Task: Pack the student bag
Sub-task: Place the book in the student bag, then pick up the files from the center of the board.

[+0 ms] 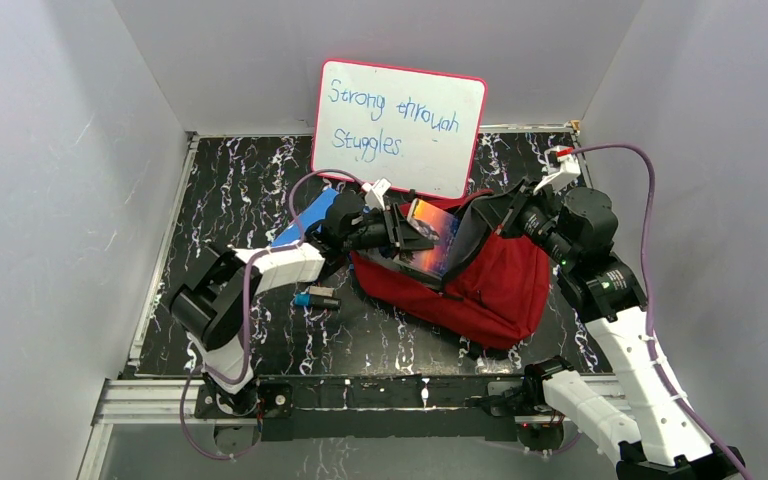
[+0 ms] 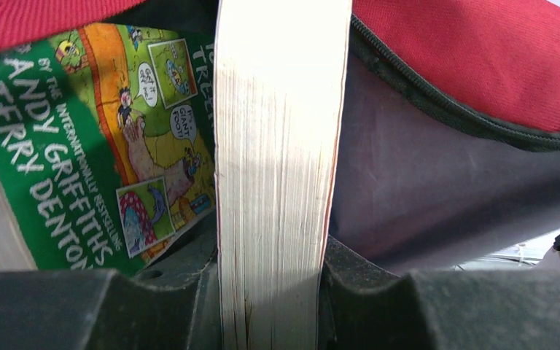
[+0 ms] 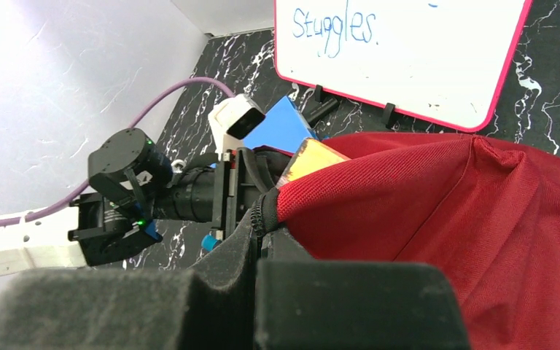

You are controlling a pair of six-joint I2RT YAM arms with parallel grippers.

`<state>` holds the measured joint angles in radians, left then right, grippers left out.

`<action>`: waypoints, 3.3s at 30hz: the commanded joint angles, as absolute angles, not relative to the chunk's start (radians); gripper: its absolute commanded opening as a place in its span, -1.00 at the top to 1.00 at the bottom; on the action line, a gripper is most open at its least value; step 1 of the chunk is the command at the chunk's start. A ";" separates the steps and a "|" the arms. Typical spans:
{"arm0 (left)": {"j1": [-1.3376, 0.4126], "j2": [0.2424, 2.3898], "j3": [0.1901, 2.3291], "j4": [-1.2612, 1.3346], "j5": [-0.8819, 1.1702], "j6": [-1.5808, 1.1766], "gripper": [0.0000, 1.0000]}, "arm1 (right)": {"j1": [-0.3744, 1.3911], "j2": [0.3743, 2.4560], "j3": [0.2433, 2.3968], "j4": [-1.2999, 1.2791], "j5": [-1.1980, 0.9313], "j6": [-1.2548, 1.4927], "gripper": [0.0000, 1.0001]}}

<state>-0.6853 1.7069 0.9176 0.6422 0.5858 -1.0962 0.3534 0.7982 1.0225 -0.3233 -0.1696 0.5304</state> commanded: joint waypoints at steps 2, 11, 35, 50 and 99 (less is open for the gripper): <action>-0.719 1.737 1.033 0.855 0.636 -1.128 1.00 | 0.351 0.781 1.038 -0.180 -0.189 0.550 1.00; -0.741 1.830 1.035 0.897 0.628 -1.133 1.00 | 0.351 0.776 1.030 -0.186 -0.181 0.548 1.00; -0.707 1.732 1.144 0.307 0.434 -0.727 -0.53 | 0.352 0.764 1.031 -0.217 -0.135 0.508 1.00; -0.540 1.402 1.128 -0.135 0.140 -0.433 -0.56 | 0.351 0.757 1.037 -0.304 -0.032 0.445 0.85; -0.679 1.665 0.926 -0.316 -0.600 0.103 -0.45 | 0.351 0.735 0.978 -0.363 0.117 0.442 0.93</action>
